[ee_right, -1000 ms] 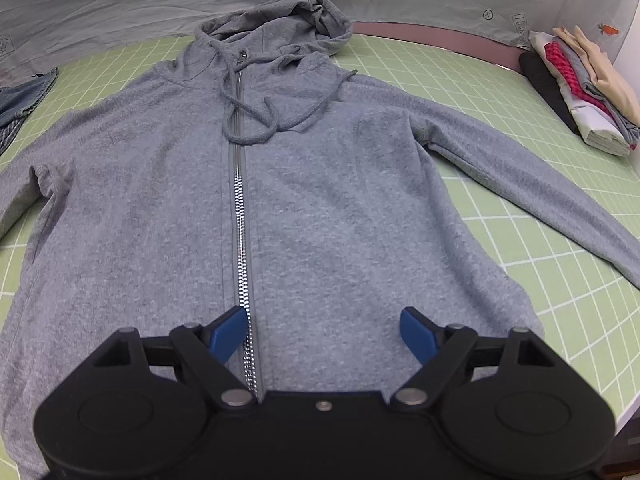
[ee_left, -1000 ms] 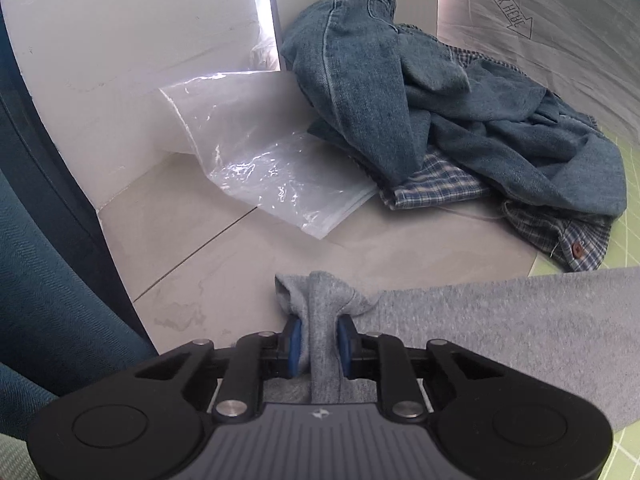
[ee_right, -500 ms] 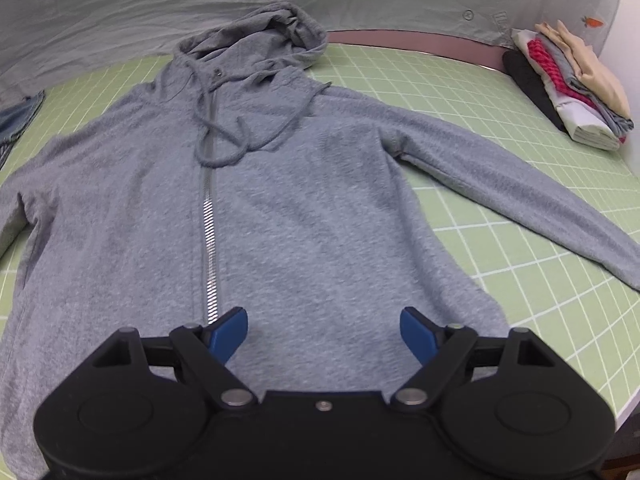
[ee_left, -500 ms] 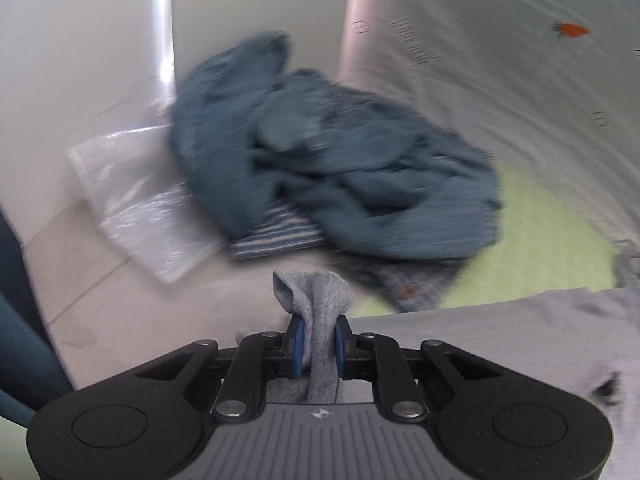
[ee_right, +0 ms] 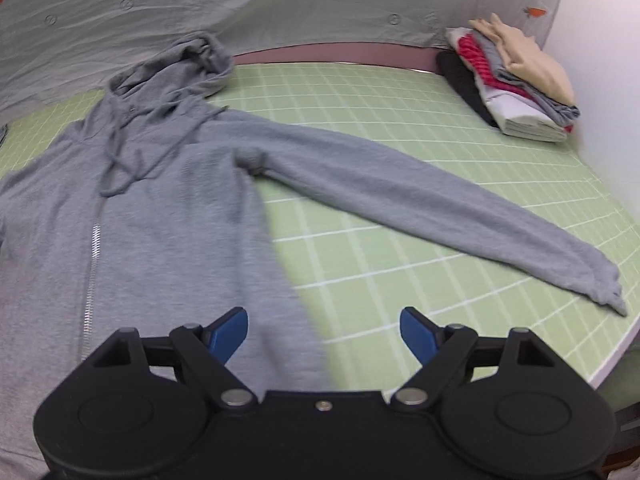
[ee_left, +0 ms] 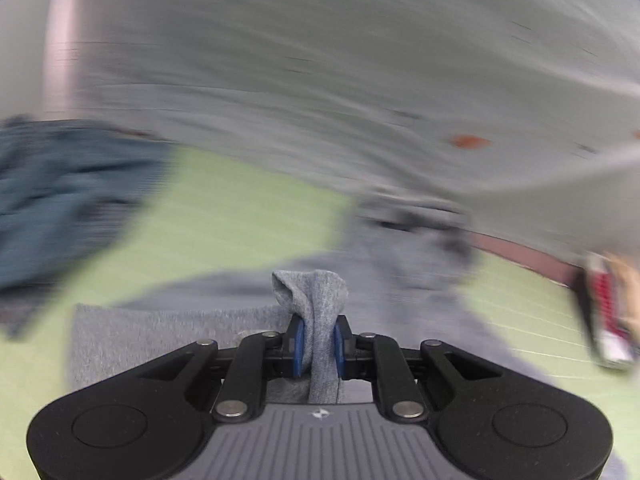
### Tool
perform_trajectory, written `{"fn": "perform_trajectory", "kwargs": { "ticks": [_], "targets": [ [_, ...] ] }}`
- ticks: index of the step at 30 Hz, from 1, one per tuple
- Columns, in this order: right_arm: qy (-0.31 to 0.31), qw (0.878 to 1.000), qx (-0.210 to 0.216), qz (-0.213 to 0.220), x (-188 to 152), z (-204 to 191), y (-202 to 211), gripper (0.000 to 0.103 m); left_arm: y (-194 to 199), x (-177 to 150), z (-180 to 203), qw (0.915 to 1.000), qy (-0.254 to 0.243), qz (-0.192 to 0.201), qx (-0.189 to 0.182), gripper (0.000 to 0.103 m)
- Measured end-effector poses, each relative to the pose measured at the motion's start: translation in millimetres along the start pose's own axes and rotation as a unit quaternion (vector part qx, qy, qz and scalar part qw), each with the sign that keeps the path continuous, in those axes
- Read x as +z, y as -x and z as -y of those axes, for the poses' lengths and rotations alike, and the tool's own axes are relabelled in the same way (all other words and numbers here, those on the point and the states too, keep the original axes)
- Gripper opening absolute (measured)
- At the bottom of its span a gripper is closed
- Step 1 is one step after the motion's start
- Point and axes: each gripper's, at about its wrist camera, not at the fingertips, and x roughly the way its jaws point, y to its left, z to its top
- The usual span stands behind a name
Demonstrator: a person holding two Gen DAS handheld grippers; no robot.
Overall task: Fold clothes
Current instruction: 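Grasp the hoodie hem with the left gripper and fold it toward the hood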
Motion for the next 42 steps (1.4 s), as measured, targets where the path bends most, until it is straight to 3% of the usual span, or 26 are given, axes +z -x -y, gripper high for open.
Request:
{"fn": "perform_trajectory", "kwargs": {
  "ticks": [2, 4, 5, 6, 9, 13, 18, 22, 26, 33, 36, 42],
  "targets": [
    [-0.003, 1.000, -0.009, 0.007, 6.0, 19.2, -1.2, 0.084, -8.9, -4.4, 53.3, 0.9981, -0.038, -0.004, -0.049, 0.023],
    [-0.009, 1.000, -0.019, 0.014, 13.3, 36.5, -3.9, 0.084, -13.2, -13.5, 88.2, 0.9949, -0.078, -0.008, -0.064, 0.052],
    [-0.012, 1.000, -0.022, 0.017, 16.6, 44.4, -5.4, 0.084, -15.3, -18.2, 104.8, 0.9927, -0.097, -0.011, -0.070, 0.078],
    [-0.016, 0.999, -0.023, 0.019, 19.0, 50.7, -6.9, 0.084, -14.6, -24.6, 112.7, 0.9915, -0.116, -0.003, -0.060, 0.090],
    [-0.023, 0.999, -0.016, 0.019, 23.6, 62.0, -15.0, 0.084, -15.5, -42.4, 119.3, 0.9861, -0.166, 0.003, 0.006, 0.094],
    [-0.028, 1.000, 0.009, 0.011, 31.7, 58.0, -29.2, 0.084, -28.7, -57.9, 88.7, 0.9763, -0.176, -0.049, 0.116, 0.094],
    [-0.006, 0.998, 0.065, 0.021, 48.1, 24.5, -45.7, 0.084, -43.3, -77.0, 12.5, 0.9628, -0.105, -0.143, 0.204, 0.095],
    [0.023, 0.993, 0.112, 0.021, 66.3, -6.6, -63.1, 0.084, -45.1, -87.5, -45.9, 0.9506, -0.047, -0.175, 0.252, 0.095],
    [0.066, 0.989, 0.128, 0.034, 84.3, -32.0, -78.0, 0.089, -43.4, -89.1, -75.3, 0.9484, -0.032, -0.172, 0.264, 0.103],
    [0.091, 0.987, 0.130, 0.005, 98.1, -45.6, -108.3, 0.086, -44.0, -92.0, -83.1, 0.9510, -0.003, -0.156, 0.267, 0.103],
    [0.086, 0.987, 0.138, 0.000, 97.7, -43.5, -110.2, 0.080, -48.1, -89.4, -83.2, 0.9500, -0.001, -0.159, 0.269, 0.103],
    [0.102, 0.982, 0.156, 0.011, 104.6, -44.1, -100.7, 0.042, -54.1, -84.6, -83.5, 0.9502, -0.012, -0.168, 0.262, 0.103]
  ]
}}
